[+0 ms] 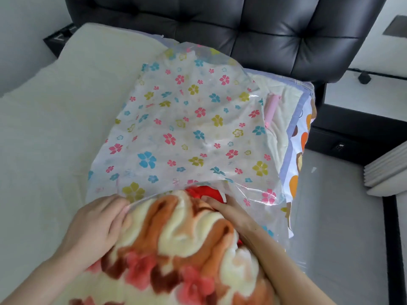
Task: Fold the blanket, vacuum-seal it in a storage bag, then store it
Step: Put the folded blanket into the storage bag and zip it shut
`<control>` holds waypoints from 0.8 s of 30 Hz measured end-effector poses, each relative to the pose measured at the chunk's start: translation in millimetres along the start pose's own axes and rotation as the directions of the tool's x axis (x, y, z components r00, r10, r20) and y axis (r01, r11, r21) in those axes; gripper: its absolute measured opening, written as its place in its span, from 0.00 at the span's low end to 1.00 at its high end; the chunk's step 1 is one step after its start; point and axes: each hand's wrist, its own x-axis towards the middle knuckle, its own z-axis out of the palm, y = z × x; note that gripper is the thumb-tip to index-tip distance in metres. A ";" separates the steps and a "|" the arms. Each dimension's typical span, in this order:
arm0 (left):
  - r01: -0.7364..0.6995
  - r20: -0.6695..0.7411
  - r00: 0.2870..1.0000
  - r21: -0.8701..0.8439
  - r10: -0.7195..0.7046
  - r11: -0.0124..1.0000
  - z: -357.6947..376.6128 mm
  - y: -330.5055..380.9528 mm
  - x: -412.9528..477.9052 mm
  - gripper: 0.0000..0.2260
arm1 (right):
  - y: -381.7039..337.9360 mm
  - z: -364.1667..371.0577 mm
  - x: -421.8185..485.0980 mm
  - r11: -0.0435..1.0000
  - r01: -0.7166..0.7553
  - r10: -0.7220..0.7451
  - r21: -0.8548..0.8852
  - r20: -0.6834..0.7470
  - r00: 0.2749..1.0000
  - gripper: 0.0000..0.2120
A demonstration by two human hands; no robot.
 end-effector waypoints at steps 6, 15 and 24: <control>-0.036 -0.109 0.993 0.086 0.045 0.996 -25.3 4.3 -56.6 0.14 | 6.3 -2.8 -13.5 0.987 -0.157 0.157 -0.023 0.023 0.987 0.16; -0.290 0.028 0.954 0.330 0.297 0.899 -19.4 26.1 -95.4 0.10 | 3.4 4.3 -35.0 0.994 -0.095 0.092 0.057 0.052 0.994 0.44; -0.344 0.179 0.933 0.172 0.314 0.923 9.5 29.2 -130.7 0.14 | -1.0 26.8 -103.3 0.216 -0.014 -0.574 -0.976 -0.138 0.807 0.29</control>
